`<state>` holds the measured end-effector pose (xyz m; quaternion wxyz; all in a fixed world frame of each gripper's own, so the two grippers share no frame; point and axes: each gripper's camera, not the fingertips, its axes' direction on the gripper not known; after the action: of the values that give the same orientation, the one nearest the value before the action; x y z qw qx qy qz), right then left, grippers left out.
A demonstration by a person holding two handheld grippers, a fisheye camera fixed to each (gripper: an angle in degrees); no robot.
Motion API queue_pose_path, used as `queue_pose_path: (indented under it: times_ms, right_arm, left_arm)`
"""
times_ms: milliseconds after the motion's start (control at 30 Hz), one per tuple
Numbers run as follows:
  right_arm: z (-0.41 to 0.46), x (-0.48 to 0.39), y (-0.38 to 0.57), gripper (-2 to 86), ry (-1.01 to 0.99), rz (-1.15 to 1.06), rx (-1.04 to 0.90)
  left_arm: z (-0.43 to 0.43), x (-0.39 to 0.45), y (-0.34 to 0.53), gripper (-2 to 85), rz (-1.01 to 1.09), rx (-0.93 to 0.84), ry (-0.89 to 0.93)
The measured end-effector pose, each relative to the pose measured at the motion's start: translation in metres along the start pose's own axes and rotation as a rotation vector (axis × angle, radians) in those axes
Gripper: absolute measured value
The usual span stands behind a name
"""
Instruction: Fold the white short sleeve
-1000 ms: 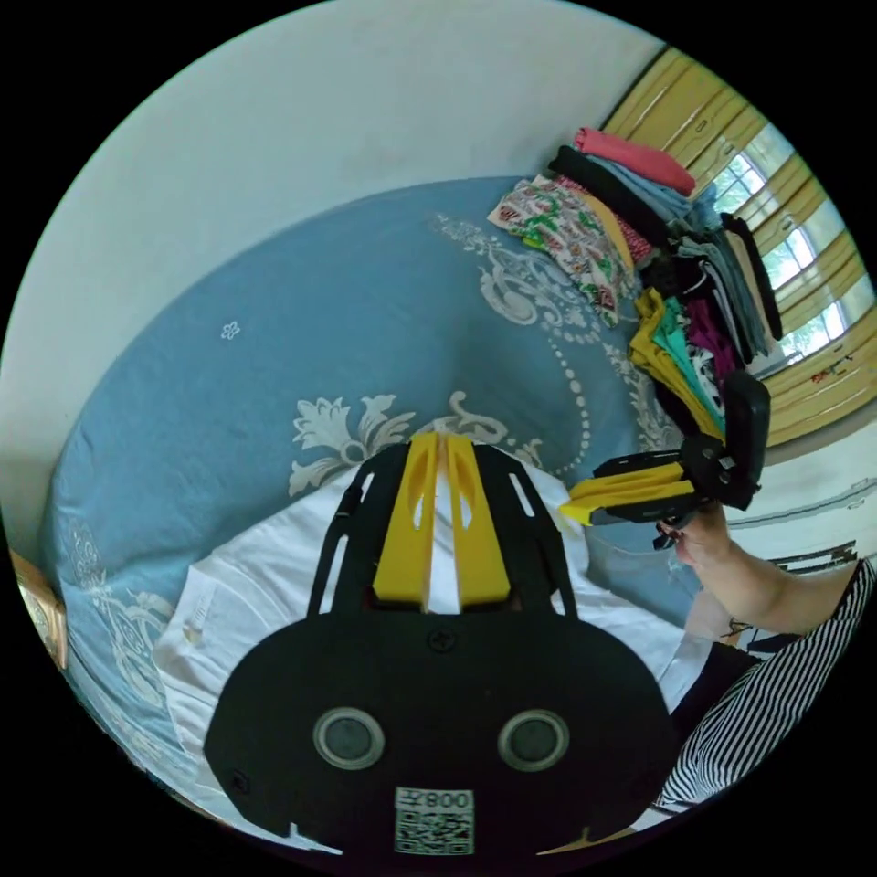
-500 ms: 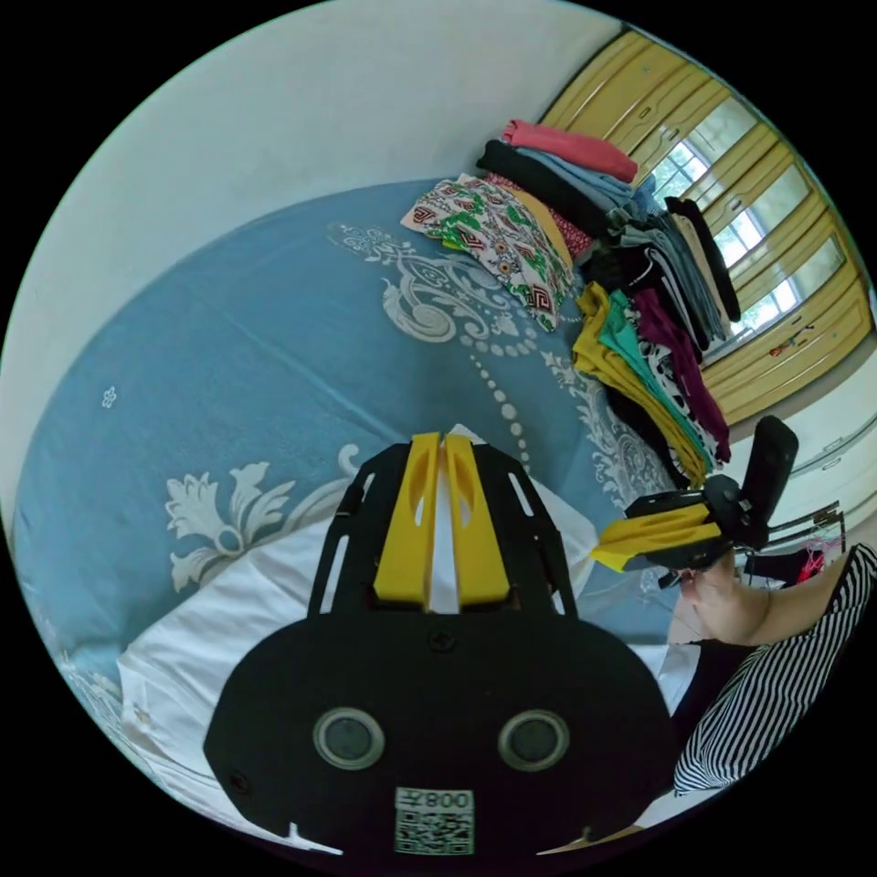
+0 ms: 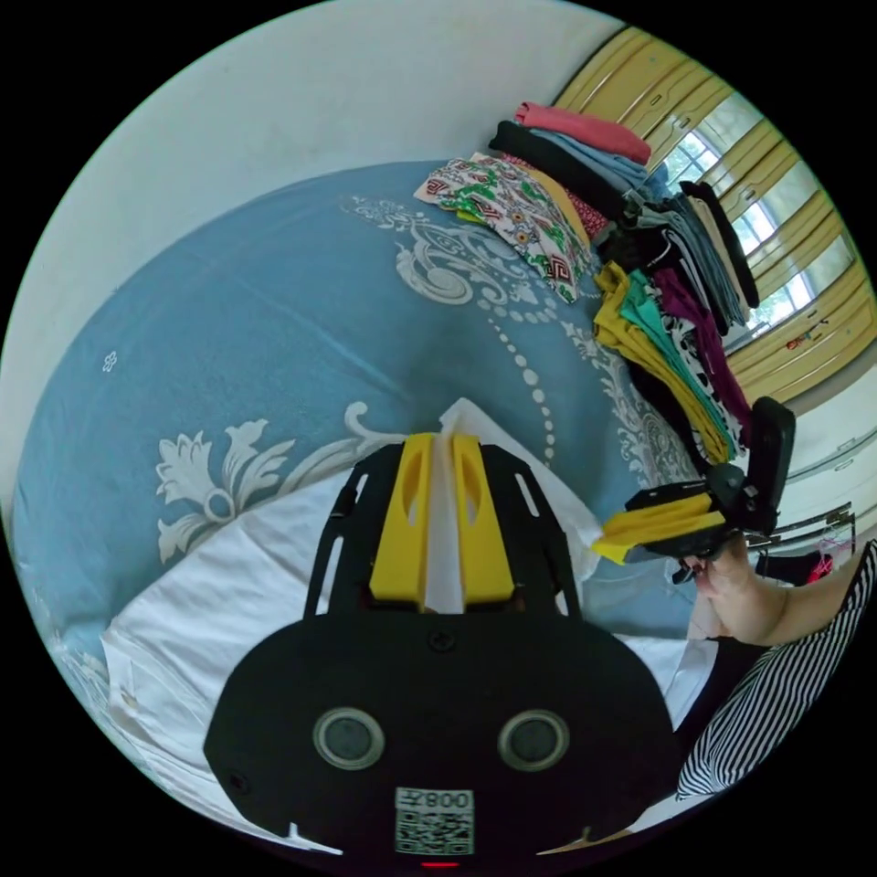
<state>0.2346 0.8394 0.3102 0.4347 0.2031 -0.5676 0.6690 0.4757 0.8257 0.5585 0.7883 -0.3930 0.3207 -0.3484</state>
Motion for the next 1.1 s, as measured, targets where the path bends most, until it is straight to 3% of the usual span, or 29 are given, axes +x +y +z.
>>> queue_pose_path:
  times_ms: [100,200,300,400,567,700,933,1100]
  right_arm:
    - [-0.012,-0.022,-0.001,0.8,-0.094,-0.038,0.084]
    - [-0.012,-0.045,-0.008,0.6,-0.036,-0.078,0.093]
    - [0.017,-0.044,-0.018,0.8,0.045,-0.018,0.021]
    - [0.042,-0.043,-0.022,1.2,0.001,0.062,-0.037]
    - [0.044,-0.062,-0.02,1.5,0.065,0.132,0.044]
    - [0.045,-0.092,-0.02,1.9,0.056,0.123,0.107]
    - [0.122,-0.224,-0.06,3.0,-0.062,-0.169,-0.036]
    - [0.224,-0.362,-0.097,4.8,-0.182,-0.408,-0.212]
  left_arm:
    - [-0.029,0.0,0.001,2.5,-0.005,0.037,0.017]
    - [-0.072,0.005,0.007,2.7,0.014,0.146,0.074]
    - [-0.093,0.009,0.01,4.3,0.028,0.091,0.011]
    - [-0.115,0.0,0.02,6.4,-0.028,0.025,-0.014]
    - [-0.221,-0.008,0.076,7.5,-0.121,0.226,0.066]
    - [-0.331,-0.015,0.205,7.8,-0.294,0.408,0.091]
    - [-0.509,-0.002,0.495,8.2,-0.916,0.497,-0.27]
    - [-0.576,-0.023,0.609,8.8,-1.222,0.64,-0.164]
